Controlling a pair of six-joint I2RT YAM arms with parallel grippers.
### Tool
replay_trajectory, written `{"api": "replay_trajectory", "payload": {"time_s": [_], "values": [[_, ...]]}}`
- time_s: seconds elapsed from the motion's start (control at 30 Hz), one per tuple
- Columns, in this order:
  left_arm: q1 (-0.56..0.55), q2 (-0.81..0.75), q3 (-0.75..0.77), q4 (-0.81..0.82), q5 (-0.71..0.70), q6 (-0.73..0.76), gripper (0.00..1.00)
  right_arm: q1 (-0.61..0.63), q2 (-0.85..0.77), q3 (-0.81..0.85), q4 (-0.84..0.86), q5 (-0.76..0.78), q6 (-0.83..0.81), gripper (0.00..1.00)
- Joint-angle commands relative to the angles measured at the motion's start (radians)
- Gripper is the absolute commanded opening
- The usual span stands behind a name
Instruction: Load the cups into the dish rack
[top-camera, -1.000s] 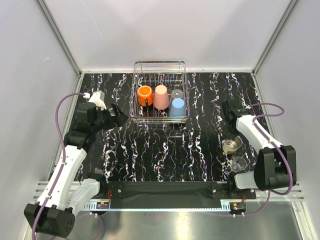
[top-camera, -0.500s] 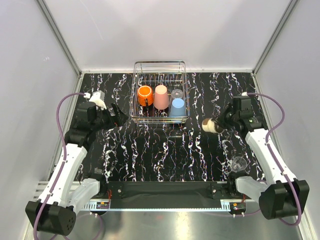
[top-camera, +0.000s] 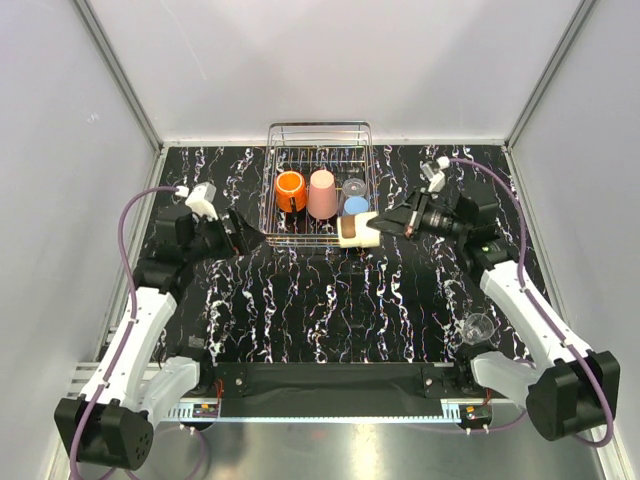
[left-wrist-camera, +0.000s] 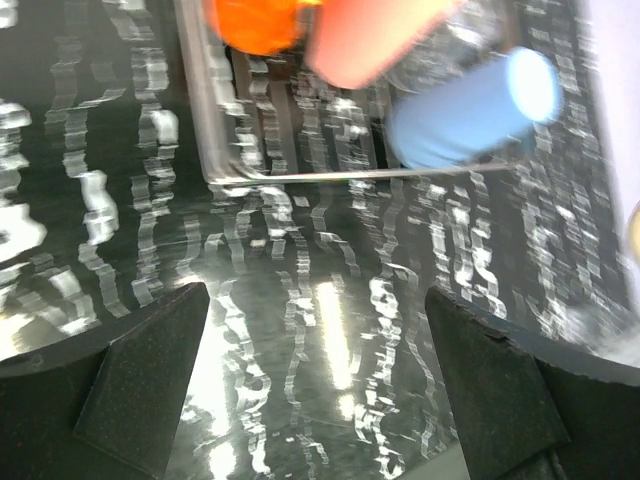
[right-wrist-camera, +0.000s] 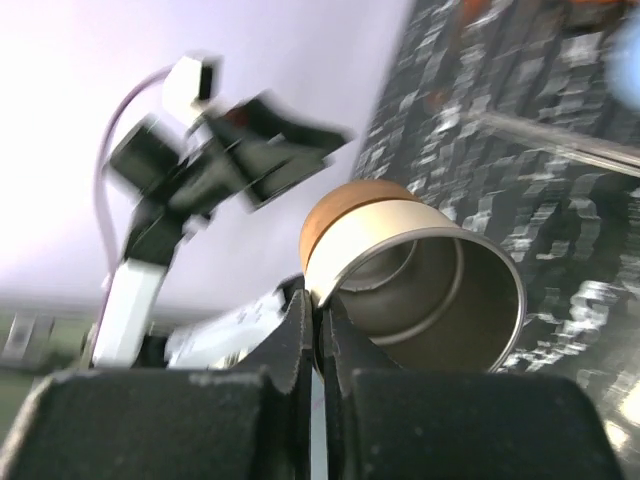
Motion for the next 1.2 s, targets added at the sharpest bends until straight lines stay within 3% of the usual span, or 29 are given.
{"api": "replay_trajectory", "payload": {"time_s": [0.0, 0.2, 0.23, 0.33, 0.53, 0.67, 0.93, 1.07, 1.17], "values": [[0.002, -0.034, -0.037, 0.177, 0.226, -0.049, 0.97, 0.073, 0.011, 0.033, 0.216, -0.139, 0.063, 0.0], [-0.002, -0.116, -0.162, 0.608, 0.586, -0.305, 0.99, 0.139, 0.051, 0.036, 0.299, -0.148, 0.1, 0.0], [-0.004, -0.142, -0.17, 0.689, 0.602, -0.327, 0.99, 0.145, 0.052, 0.03, 0.322, -0.148, 0.111, 0.0], [-0.031, -0.173, -0.172, 0.734, 0.633, -0.343, 0.99, 0.166, 0.045, 0.014, 0.382, -0.158, 0.141, 0.0], [-0.2, -0.205, -0.149, 0.758, 0.575, -0.309, 0.99, 0.232, 0.029, 0.027, 0.394, -0.138, 0.14, 0.0], [-0.35, -0.21, -0.091, 0.655, 0.449, -0.194, 0.99, 0.287, 0.026, 0.043, 0.408, -0.124, 0.14, 0.0], [-0.404, -0.173, -0.063, 0.627, 0.38, -0.197, 0.99, 0.352, -0.006, 0.076, 0.373, -0.106, 0.108, 0.0], [-0.417, -0.196, -0.028, 0.519, 0.314, -0.127, 0.99, 0.358, -0.034, 0.111, 0.208, -0.057, 0.022, 0.0], [-0.417, -0.228, -0.014, 0.48, 0.283, -0.091, 0.99, 0.358, -0.041, 0.119, 0.21, -0.07, 0.02, 0.0]]}}
